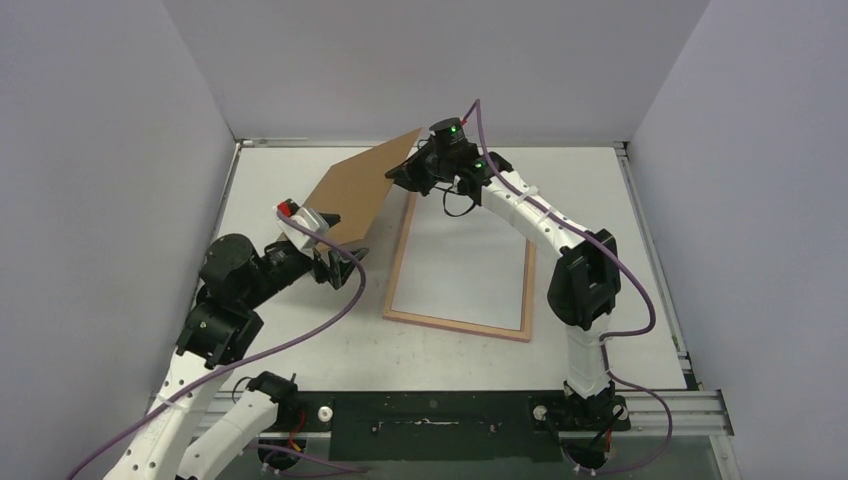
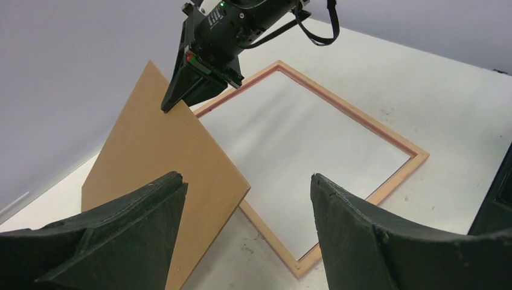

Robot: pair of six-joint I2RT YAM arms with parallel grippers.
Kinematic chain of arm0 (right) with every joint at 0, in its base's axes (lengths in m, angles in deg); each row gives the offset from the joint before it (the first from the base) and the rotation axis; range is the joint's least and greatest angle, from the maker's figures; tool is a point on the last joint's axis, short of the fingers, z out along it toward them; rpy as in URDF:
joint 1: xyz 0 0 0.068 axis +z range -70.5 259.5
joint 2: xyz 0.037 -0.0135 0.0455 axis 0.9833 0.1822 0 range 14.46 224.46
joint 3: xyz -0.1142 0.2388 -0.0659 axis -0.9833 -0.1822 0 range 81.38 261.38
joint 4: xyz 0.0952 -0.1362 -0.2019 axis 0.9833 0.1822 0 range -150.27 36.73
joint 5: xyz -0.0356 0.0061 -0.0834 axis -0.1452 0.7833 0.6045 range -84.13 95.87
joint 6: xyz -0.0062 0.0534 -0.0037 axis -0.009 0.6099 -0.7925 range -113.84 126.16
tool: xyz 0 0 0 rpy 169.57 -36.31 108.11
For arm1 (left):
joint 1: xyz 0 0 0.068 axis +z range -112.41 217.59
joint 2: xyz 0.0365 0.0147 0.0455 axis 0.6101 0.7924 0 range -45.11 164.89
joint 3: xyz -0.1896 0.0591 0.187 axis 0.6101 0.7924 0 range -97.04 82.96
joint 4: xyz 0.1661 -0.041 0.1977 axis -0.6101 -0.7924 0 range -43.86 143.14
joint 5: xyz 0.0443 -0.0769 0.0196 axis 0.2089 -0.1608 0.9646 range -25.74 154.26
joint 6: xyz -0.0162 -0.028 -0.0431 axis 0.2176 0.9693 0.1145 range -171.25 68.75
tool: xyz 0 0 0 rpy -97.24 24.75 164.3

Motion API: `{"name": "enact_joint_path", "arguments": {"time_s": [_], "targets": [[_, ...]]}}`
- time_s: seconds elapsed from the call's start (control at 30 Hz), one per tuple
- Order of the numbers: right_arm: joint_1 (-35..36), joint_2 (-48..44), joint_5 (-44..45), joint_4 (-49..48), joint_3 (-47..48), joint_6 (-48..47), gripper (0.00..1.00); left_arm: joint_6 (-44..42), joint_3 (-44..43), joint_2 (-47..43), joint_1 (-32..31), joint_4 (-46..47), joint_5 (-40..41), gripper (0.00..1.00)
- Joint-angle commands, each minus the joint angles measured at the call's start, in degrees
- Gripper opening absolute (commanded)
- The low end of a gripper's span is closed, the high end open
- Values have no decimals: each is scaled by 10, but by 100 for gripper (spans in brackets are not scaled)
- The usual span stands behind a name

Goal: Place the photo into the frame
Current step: Turn over the photo frame item at the center of the board.

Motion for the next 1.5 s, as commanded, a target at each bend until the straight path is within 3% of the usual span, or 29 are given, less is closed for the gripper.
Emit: {"name": "enact_joint_path", "arguments": {"time_s": [0.0,0.3,0.5,0.8,1.0,1.07,1.3,1.4,1.47], "targets": [[-2,-20,-45,-68,28,41,0,-71,-6,12,-2,-22,-28,73],[-7,-19,-68,-64,21,56,0,-143,-9,39,-2,-49,5,69],[-8,-20,-81,-63,18,57,0,-164,16,40,-2,22,55,47],[-7,-23,-93,-64,9,68,0,-213,3,83,-2,24,33,43],[-6,-23,-96,-65,2,67,0,-220,-12,90,-2,43,37,31],[-6,-21,-97,-61,4,64,0,-214,-16,93,-2,46,34,31],[-5,-14,-101,-58,9,66,0,-208,-23,100,-2,48,23,44],[-4,-12,-102,-58,11,67,0,-214,-22,102,-2,47,21,43],[-4,-9,-104,-57,13,66,0,-219,-24,104,-2,45,20,37]]}}
